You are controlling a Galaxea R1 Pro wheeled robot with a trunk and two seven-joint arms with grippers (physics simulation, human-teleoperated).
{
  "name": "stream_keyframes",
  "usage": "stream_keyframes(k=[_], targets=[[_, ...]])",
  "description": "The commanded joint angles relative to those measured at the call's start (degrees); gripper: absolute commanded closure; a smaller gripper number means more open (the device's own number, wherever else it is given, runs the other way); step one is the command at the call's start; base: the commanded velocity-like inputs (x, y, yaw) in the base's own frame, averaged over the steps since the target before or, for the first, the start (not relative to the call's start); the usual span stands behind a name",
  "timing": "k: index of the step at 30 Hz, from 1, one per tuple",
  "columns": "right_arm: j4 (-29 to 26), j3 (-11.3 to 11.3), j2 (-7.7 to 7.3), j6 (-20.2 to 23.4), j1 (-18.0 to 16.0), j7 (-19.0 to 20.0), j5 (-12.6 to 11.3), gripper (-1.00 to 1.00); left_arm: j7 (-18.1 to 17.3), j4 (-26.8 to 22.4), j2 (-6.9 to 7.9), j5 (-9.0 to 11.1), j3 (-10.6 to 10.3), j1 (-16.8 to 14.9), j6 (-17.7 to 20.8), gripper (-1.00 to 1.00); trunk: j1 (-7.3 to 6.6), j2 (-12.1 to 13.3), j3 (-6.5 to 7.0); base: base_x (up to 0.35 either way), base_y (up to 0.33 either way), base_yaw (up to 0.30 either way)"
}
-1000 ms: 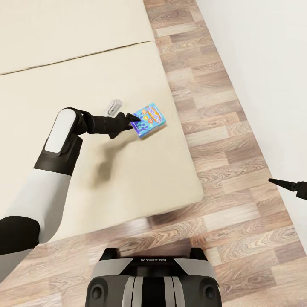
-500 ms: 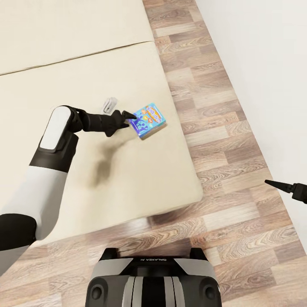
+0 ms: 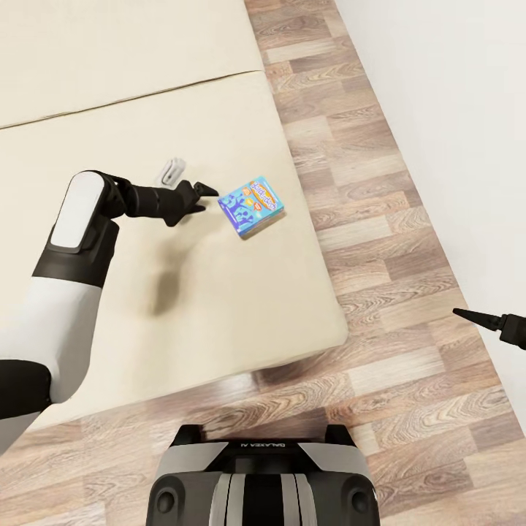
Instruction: Put all the toys in the child's room - the three board games (two on the bed and one on the table), the two jigsaw puzzles on the table, and the tennis ball on the table - inside the toy box on the table in the child's room.
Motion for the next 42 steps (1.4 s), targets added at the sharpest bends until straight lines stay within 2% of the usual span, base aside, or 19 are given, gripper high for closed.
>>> stream_keyframes(k=[1,19,33,42], targets=[[0.0,-0.1,0.00,0.3,0.0,0.4,0.3,-1.00,0.6,0.1,0.09,0.3,-0.1,-0.2,0.0,-1.00,0.00,0.0,-0.02,0.000,0.000,0.000],[-0.3,-0.1,0.01,0.3,0.0,0.4,0.3,-1.00,0.6,1.4,-0.37,0.2,-0.4,-1.5,0.0,-1.00,0.00,0.0,-0.02,0.000,0.000,-0.010],[-0.4,-0.1,0.01,0.3,0.0,0.4,0.3,-1.00,0.3,1.6,-0.46,0.2,-0.5,-1.6,0.0,-1.00,0.00,0.0,-0.02,0.000,0.000,-0.200],[-0.3,-0.1,0.01,0.3,0.0,0.4,0.3,-1.00,0.3,1.6,-0.47,0.2,-0.6,-1.5,0.0,-1.00,0.00,0.0,-0.02,0.000,0.000,-0.064]])
